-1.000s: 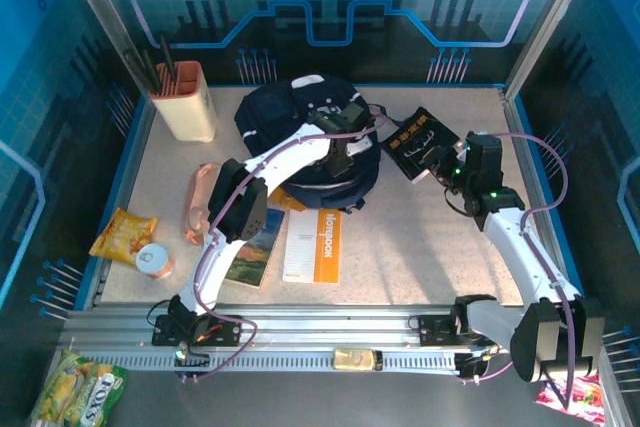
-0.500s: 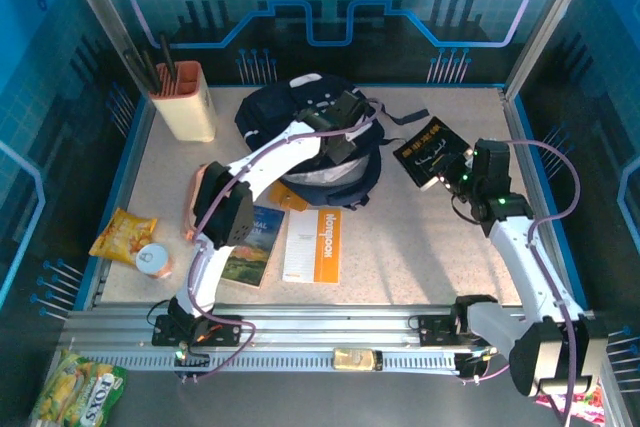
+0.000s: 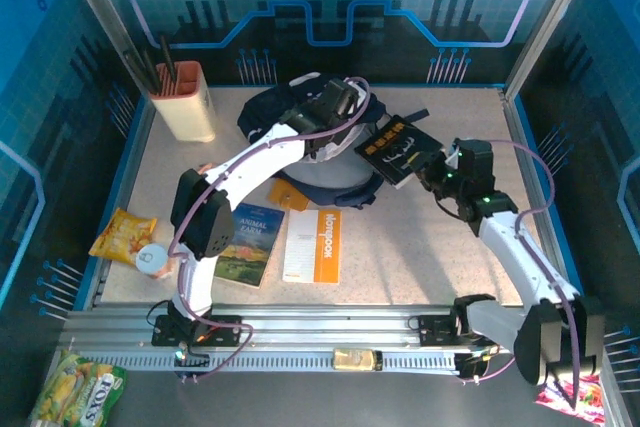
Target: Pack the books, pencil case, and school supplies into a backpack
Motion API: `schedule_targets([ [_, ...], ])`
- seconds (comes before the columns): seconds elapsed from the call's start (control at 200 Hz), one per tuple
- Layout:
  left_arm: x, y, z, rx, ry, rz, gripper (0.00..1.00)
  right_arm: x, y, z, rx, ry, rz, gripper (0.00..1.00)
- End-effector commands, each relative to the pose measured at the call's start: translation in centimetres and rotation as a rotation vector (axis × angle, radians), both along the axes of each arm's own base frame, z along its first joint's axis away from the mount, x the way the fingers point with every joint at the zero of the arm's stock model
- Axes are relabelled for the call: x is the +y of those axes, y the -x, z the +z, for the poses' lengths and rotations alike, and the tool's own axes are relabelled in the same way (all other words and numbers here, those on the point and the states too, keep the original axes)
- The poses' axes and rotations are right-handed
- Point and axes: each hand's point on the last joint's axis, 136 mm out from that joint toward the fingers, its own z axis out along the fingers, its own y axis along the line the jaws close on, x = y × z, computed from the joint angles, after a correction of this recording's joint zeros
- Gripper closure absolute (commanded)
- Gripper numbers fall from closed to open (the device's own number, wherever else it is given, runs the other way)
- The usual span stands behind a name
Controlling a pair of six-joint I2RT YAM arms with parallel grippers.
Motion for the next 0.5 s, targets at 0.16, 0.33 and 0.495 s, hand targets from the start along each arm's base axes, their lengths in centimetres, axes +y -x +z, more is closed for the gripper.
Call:
schedule_targets([
  [0.16, -0.7, 1.0, 10.5, -0.206, 0.267, -0.028, 1.0, 6.9, -5.0, 4.3, -0.197, -0.216, 0.076, 0.96],
  [0.33, -0.9, 1.8, 11.4, -0.207, 0.319, -0.044, 1.0, 8.3, -8.0, 1.1, -0.11, -0.271, -0.032, 0.96],
  [0.495, -1.0, 2.3, 12.3, -0.211, 0.363, -0.057, 1.0, 10.6, -9.8, -1.1, -0.072, -0.212, -0.097, 0.95],
])
